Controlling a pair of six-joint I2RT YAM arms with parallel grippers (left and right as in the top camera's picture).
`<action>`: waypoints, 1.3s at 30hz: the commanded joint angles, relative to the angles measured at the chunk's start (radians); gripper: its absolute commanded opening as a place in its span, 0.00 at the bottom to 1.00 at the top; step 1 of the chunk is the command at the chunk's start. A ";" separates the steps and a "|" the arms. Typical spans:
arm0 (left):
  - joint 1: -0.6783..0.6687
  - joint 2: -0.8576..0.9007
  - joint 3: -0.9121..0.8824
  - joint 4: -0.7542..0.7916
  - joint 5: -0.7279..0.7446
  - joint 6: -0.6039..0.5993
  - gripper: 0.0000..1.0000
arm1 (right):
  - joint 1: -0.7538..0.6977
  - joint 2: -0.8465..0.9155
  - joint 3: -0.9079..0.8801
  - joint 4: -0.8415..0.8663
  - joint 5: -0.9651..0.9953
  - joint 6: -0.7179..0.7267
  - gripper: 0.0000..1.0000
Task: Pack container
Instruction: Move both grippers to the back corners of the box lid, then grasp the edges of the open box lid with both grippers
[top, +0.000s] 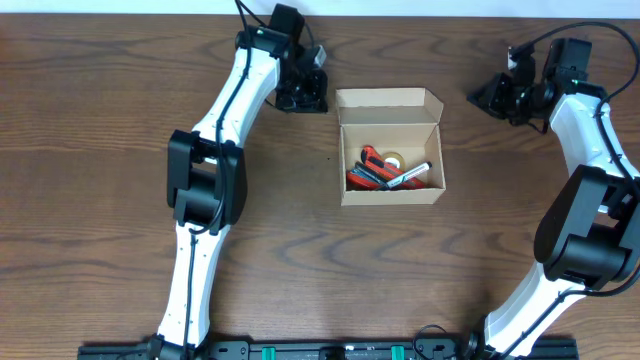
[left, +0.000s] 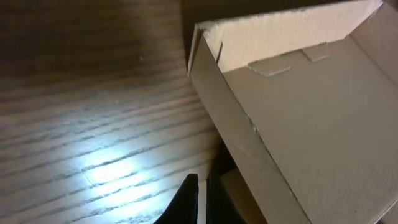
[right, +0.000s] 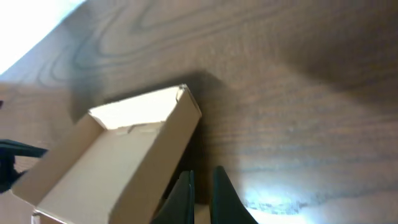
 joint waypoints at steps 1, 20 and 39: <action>0.018 0.017 -0.006 0.010 0.008 -0.007 0.06 | -0.007 0.044 -0.007 0.026 -0.072 0.062 0.01; 0.027 0.092 -0.006 0.028 0.144 -0.027 0.06 | 0.006 0.174 -0.007 0.091 -0.257 0.145 0.01; 0.019 0.092 -0.006 0.020 0.184 -0.034 0.06 | 0.040 0.175 -0.007 0.068 -0.209 0.232 0.01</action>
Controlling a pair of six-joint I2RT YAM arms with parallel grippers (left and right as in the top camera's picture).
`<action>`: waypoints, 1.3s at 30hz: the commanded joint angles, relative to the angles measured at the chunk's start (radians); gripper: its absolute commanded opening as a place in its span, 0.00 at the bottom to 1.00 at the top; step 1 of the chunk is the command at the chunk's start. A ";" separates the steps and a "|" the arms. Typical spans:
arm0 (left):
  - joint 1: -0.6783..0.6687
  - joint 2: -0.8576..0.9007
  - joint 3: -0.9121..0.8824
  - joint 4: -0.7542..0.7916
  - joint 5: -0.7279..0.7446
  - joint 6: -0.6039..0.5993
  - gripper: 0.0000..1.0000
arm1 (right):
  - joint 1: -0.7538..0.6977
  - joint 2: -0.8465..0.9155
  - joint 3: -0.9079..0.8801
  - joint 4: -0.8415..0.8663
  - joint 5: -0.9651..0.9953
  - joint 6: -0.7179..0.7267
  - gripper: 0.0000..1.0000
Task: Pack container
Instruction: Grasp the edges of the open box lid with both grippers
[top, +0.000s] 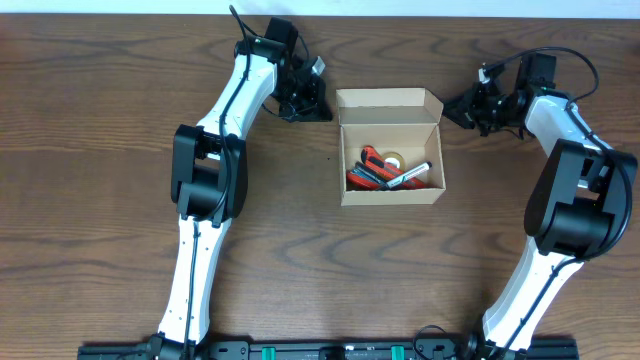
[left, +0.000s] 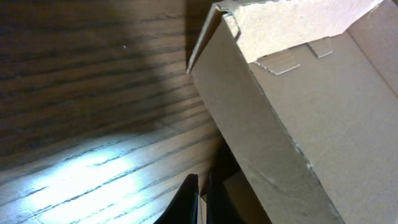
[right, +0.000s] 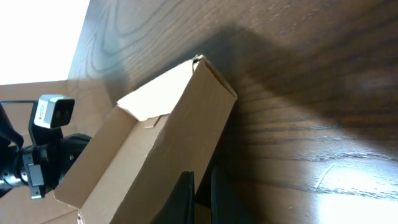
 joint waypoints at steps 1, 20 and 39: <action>-0.005 0.001 -0.004 -0.005 0.011 -0.010 0.06 | 0.004 0.001 -0.002 -0.010 0.026 0.046 0.01; -0.005 0.001 -0.004 -0.005 0.011 -0.027 0.06 | 0.011 0.001 -0.007 -0.040 0.068 0.148 0.01; -0.005 0.001 -0.004 -0.009 0.011 -0.034 0.06 | 0.043 0.019 -0.008 -0.023 0.048 0.207 0.01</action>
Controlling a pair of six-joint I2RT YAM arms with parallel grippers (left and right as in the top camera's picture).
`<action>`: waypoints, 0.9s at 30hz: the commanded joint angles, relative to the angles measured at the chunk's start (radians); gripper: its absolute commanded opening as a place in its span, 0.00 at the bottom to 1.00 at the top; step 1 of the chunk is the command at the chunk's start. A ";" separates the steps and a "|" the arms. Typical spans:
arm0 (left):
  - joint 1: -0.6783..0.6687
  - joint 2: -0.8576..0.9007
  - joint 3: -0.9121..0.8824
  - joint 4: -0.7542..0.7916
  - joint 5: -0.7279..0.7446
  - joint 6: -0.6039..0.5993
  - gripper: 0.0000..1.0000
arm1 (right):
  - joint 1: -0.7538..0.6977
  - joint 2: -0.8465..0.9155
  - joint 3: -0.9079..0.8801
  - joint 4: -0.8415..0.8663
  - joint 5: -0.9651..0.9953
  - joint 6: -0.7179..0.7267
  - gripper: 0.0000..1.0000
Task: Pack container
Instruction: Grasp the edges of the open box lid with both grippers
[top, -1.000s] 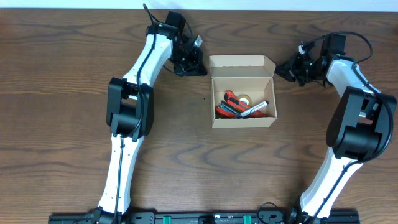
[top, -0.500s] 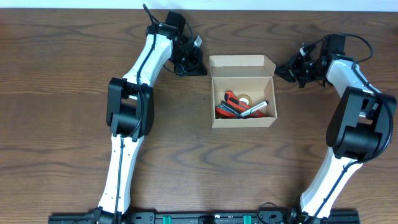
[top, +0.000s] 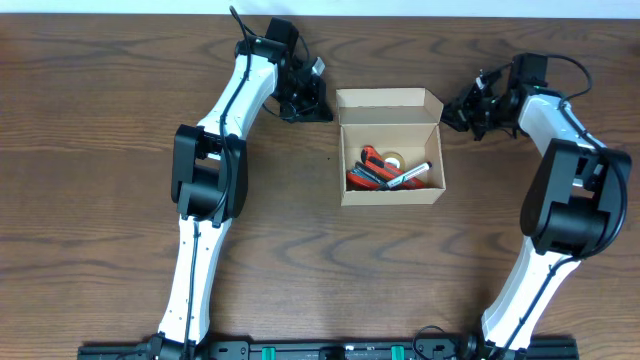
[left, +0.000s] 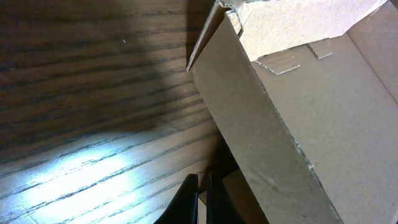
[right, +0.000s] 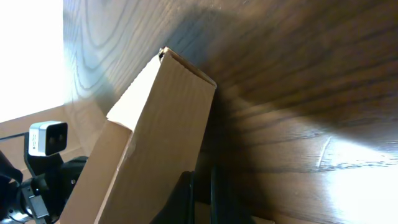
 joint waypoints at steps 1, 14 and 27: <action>-0.003 0.001 -0.004 -0.006 0.007 -0.007 0.06 | 0.013 0.017 -0.008 0.005 -0.019 0.026 0.01; -0.003 0.001 -0.004 -0.010 0.008 -0.006 0.06 | 0.012 0.019 -0.008 0.063 -0.129 0.042 0.01; -0.003 0.001 -0.004 -0.049 0.005 -0.005 0.06 | 0.006 0.103 -0.008 0.044 -0.112 0.041 0.01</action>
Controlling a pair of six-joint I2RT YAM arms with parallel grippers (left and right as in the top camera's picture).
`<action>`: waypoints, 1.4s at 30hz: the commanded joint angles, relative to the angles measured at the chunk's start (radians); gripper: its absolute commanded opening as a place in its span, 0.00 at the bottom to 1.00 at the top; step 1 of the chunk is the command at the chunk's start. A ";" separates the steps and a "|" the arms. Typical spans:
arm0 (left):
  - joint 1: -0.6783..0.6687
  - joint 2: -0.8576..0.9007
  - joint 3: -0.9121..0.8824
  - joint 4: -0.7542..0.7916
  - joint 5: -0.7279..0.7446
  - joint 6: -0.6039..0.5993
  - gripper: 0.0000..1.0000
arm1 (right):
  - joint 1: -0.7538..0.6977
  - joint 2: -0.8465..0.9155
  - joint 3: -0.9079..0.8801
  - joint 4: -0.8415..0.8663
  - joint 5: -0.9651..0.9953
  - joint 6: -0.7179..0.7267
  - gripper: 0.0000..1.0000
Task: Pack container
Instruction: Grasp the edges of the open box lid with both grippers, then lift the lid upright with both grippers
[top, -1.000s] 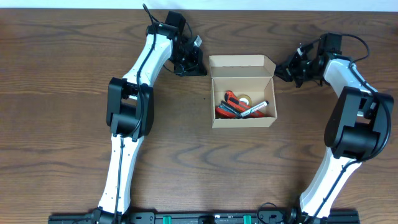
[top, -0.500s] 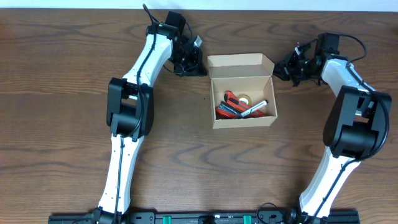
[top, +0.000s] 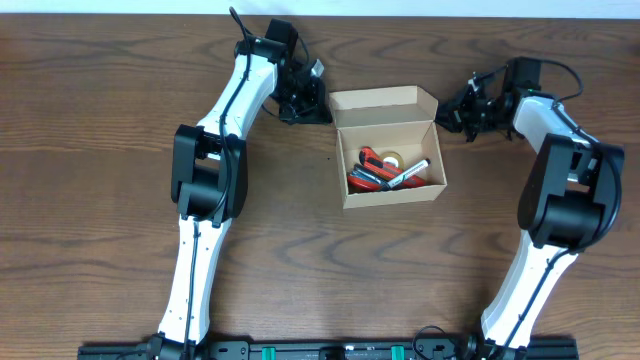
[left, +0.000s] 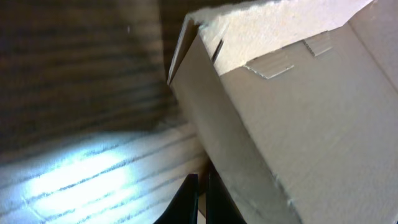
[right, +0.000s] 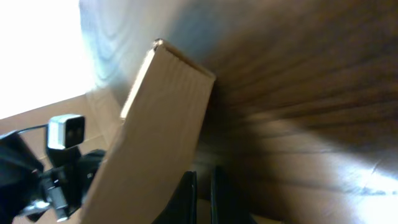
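Observation:
The open cardboard box (top: 395, 197) sits mid-table holding red tools (top: 365, 172), a tape roll (top: 396, 159) and a black-and-white marker (top: 410, 173). Its lid (top: 383, 105) leans back at the far side, partly raised. My left gripper (top: 318, 100) is shut at the lid's left edge, fingertips (left: 202, 177) down against the lid's side (left: 249, 155). At the lid's right edge, my right gripper (top: 452, 113) is shut too, its tips (right: 202, 173) beside the raised lid (right: 161, 124). Whether either one pinches a flap is unclear.
The dark wooden table (top: 100, 200) surrounds the box. Both arms reach in from the near edge, the left arm (top: 205, 180) lying along the left side and the right arm (top: 570, 190) along the right. A pale wall strip (top: 400, 8) borders the far edge.
The lid stands a little steeper and the box has shifted slightly left and turned a bit. My right gripper is closer in against the lid's right edge. The left gripper barely moved.
At first the left gripper was by the lid's left edge and the right gripper stood well off to the right, both shut. Then the right gripper had come up to the lid's right side. With a gripper at each side, the lid now tilts up from lying flat.

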 joint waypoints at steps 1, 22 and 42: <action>-0.003 0.001 -0.004 -0.025 0.003 -0.001 0.06 | 0.000 0.060 -0.008 -0.004 -0.011 0.007 0.01; -0.005 0.001 -0.004 0.016 0.087 -0.001 0.06 | -0.005 0.080 -0.007 0.058 -0.151 -0.026 0.01; -0.014 0.001 -0.004 0.060 0.132 0.007 0.06 | -0.005 0.080 -0.007 0.166 -0.259 -0.030 0.01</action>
